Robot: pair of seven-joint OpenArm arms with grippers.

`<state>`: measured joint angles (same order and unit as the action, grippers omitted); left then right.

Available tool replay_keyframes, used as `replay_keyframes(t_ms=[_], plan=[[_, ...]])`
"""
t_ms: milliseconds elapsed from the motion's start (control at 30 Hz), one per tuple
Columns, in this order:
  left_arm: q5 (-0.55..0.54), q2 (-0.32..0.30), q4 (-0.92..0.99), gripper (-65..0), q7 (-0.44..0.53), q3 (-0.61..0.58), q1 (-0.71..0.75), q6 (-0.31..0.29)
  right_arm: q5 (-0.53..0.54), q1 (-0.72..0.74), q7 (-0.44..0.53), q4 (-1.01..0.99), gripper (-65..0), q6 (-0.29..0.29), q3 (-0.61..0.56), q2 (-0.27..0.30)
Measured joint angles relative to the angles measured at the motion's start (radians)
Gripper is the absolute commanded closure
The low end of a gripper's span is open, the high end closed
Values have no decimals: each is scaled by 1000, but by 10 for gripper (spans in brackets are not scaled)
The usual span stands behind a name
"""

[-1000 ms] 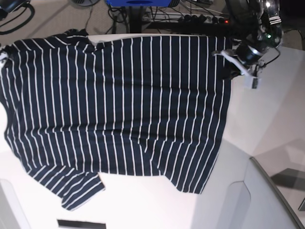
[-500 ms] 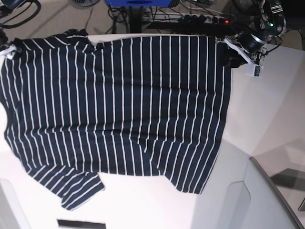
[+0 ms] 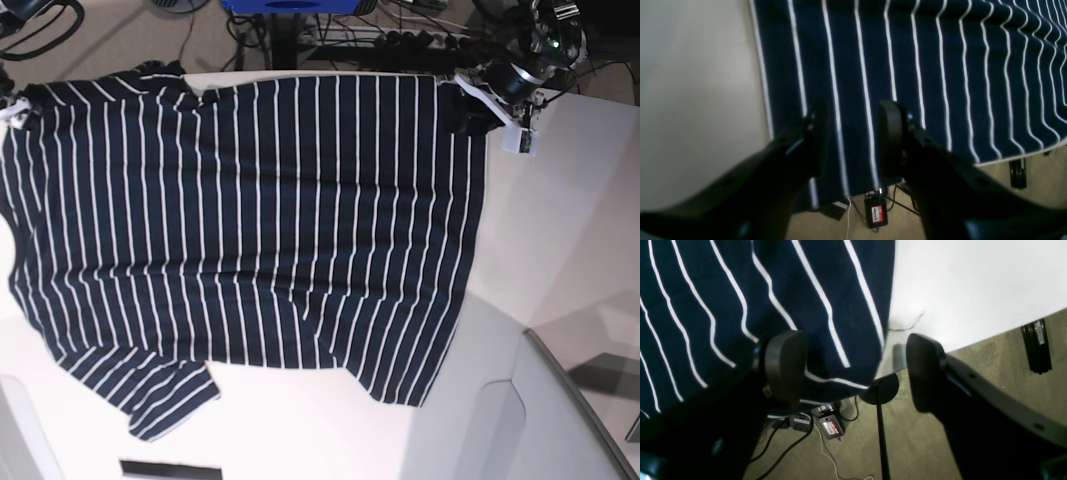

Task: Layout the t-shirt on the table in an organized manner, then fold the t-shirt properly
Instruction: 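Move the left gripper to the shirt's shoulder corner and grasp it, then pull the grasped shoulder edge with the left gripper to straighten the shirt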

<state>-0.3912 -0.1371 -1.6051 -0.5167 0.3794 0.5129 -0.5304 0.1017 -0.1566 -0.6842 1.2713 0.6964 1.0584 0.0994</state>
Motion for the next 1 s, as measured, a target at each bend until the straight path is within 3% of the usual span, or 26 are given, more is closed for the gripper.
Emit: replay_keyframes(t_ms=[67, 100, 167, 333, 367, 433, 500, 600, 800, 1000], plan=[[-2, 0, -15, -38, 0, -26, -8, -2, -2, -2, -5, 43, -437, 0, 0, -1], [-5, 1, -24, 0, 4, -35, -12, -1, 0, -1, -7, 71, -431, 0, 0, -3], [-7, 1, -32, 0, 12, -57, -16, -1, 3, 1, -3, 125, -372, 0, -1, -2], [0, 1, 20, 0, 5, -119, -76, 6, -3, -9, -11, 139, -30, 2, -109, -5], [0, 2, 39, 0, 8, -131, -97, 5, -4, -8, -11, 136, 0, 0, -144, -8], [0, 5, 95, 0, 11, -140, -144, 6, 3, 4, 3, 124, -14, 2, -203, -11], [3, 6, 145, 0, 11, -138, -185, 58, -1, 35, -5, 93, -12, 1, -236, -10], [5, 0, 203, 0, 15, -155, -221, 85, 7, 62, 13, 46, -8, 1, -241, -5], [-10, -41, 315, 0, 57, -219, -258, 72, -56, 51, 29, -56, -8, 0, -238, 5], [126, -30, 492, 0, 184, -229, -429, 59, -50, 192, 89, -259, -8, 3, -317, 104]])
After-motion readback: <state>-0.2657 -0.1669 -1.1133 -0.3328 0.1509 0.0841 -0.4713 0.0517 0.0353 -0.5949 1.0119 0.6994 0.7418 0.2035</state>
